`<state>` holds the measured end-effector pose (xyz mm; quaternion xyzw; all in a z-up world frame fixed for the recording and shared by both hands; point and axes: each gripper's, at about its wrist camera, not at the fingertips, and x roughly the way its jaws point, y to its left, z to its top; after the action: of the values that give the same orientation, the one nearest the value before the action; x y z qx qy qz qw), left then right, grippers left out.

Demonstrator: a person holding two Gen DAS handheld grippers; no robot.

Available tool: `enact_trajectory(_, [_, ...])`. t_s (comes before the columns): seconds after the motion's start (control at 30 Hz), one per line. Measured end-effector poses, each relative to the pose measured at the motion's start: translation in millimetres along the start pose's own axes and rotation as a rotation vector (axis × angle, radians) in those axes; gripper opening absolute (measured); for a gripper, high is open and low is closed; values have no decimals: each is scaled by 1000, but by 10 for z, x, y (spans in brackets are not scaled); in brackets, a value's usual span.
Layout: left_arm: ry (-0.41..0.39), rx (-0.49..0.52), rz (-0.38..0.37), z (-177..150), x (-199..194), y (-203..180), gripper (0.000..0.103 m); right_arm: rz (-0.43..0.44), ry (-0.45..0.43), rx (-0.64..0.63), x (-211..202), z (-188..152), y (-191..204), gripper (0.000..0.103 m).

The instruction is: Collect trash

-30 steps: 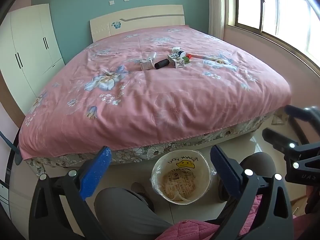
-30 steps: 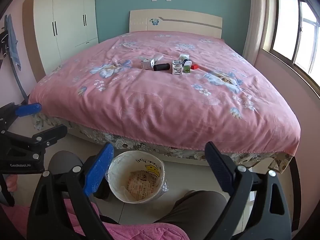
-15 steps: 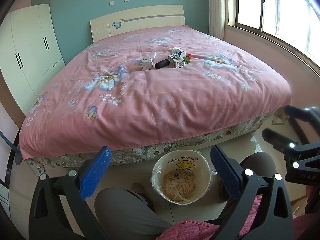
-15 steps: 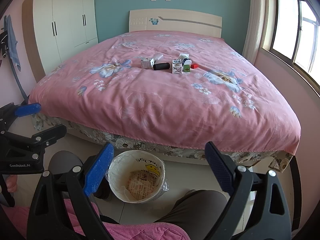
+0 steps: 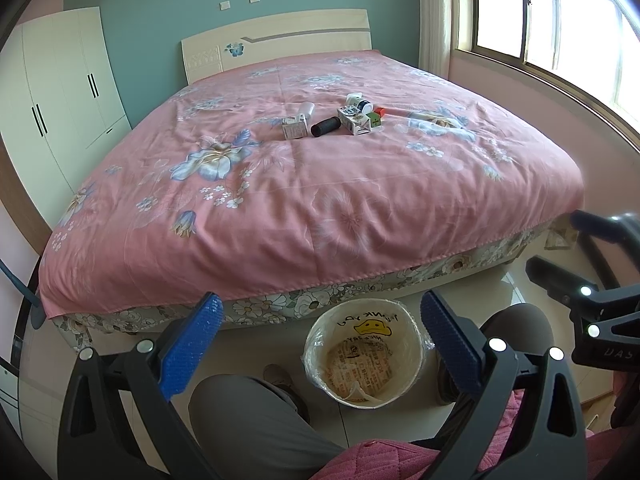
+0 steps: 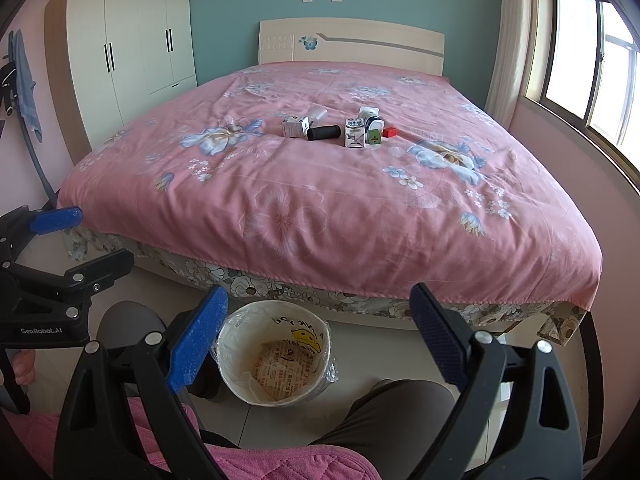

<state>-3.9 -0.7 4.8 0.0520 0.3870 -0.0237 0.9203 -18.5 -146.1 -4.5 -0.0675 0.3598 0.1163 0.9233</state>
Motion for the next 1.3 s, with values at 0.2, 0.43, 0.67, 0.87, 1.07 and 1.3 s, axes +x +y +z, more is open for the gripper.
enact_trajectory(0.2, [1, 0, 2, 4, 1, -3, 101, -1, 0, 0, -3, -3, -3, 91])
enact_trajectory(0.43, [2, 0, 2, 4, 0, -4, 101, -2, 2, 1, 5, -3, 7, 91])
enact_trajectory(0.67, [1, 1, 2, 4, 1, -3, 101, -4, 2, 1, 8, -5, 13, 91])
enact_trajectory(0.87, [1, 1, 2, 3, 1, -3, 101, -3, 3, 1, 9, -4, 12, 91])
enact_trajectory(1.07, [2, 1, 2, 2, 3, -2, 101, -3, 3, 1, 7, -7, 9, 91])
enact_trajectory(1.3, [3, 1, 2, -2, 2, -4, 101, -3, 4, 0, 17, -11, 19, 91])
